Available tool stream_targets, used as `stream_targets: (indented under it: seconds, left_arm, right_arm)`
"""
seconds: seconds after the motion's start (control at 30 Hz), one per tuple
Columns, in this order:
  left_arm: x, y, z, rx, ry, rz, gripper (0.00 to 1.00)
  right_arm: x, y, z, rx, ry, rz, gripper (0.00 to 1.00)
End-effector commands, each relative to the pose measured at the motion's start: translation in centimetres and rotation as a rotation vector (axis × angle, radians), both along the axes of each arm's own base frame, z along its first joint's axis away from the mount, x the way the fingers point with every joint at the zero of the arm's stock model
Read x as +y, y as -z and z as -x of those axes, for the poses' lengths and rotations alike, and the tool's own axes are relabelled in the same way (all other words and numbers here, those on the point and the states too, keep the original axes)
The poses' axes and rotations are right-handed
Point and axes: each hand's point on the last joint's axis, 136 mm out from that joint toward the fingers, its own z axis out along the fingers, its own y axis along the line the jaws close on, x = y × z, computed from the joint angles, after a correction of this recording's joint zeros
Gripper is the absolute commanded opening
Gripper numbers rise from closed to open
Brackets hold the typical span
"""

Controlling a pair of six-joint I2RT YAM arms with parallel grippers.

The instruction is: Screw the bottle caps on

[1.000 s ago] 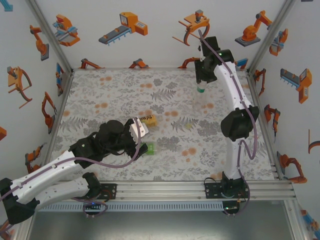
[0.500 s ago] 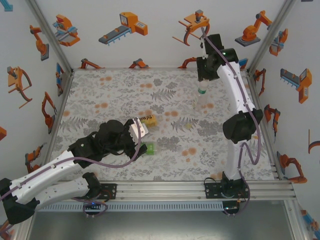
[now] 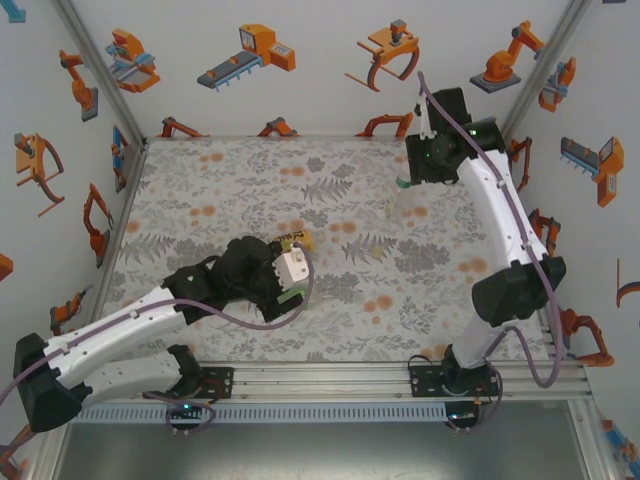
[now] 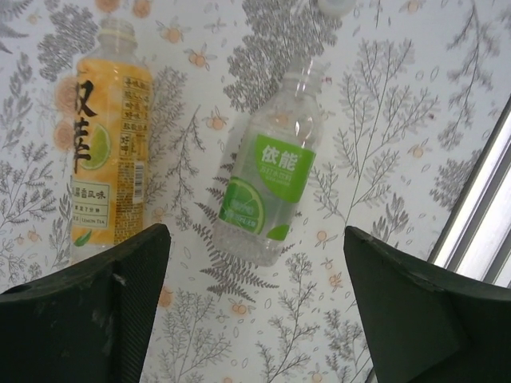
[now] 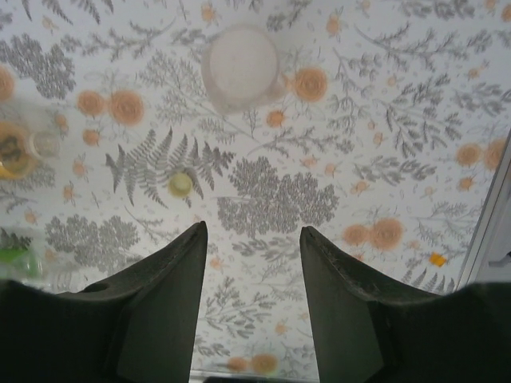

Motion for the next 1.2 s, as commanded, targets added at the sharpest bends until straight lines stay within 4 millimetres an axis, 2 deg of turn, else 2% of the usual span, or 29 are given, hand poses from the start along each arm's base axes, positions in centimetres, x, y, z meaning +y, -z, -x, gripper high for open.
stream_targets:
  seconds: [0.0, 0.1, 0.27, 0.4, 0.6, 0.87, 1.03, 1.17]
  left_arm:
    - [-0.1, 0.8, 0.1, -0.008, 0.095, -0.088, 0.84]
    - [0.0, 2.3, -0.1, 0.029, 0.153, -0.153, 0.87]
    - [-0.3, 3.6, 0.2, 0.114, 0.265, -0.165, 0.91]
    - [-1.0, 5.1, -0.4, 0.138, 0.308, -0.201, 0.91]
    - [-2.1, 7.8, -1.1, 0.185, 0.333, -0.247, 0.89]
    - [-2.3, 11.0, -1.9, 0.175, 0.299, -0.247, 0.89]
    - [-2.0, 12.8, -1.5, 0.223, 0.295, -0.246, 0.87]
    - [-1.9, 13.1, -1.7, 0.227, 0.294, -0.263, 0.84]
  right_arm:
    - [-0.3, -1.0, 2.1, -0.036, -0.018, -0.024, 0.49]
    - [-0.7, -1.0, 4.3, -0.038, -0.021, -0.033, 0.49]
    - [-1.2, -0.9, 7.7, -0.032, -0.024, -0.061, 0.49]
    - [-1.1, -0.5, 10.4, -0.019, -0.028, -0.103, 0.49]
    - [-1.7, 0.3, 13.2, -0.015, -0.002, -0.134, 0.5]
    - [-2.0, 2.0, 15.1, 0.006, 0.02, -0.157, 0.5]
    - [-1.9, 3.3, 15.6, 0.034, 0.022, -0.166, 0.5]
    - [-1.8, 3.8, 15.9, 0.039, 0.025, -0.181, 0.5]
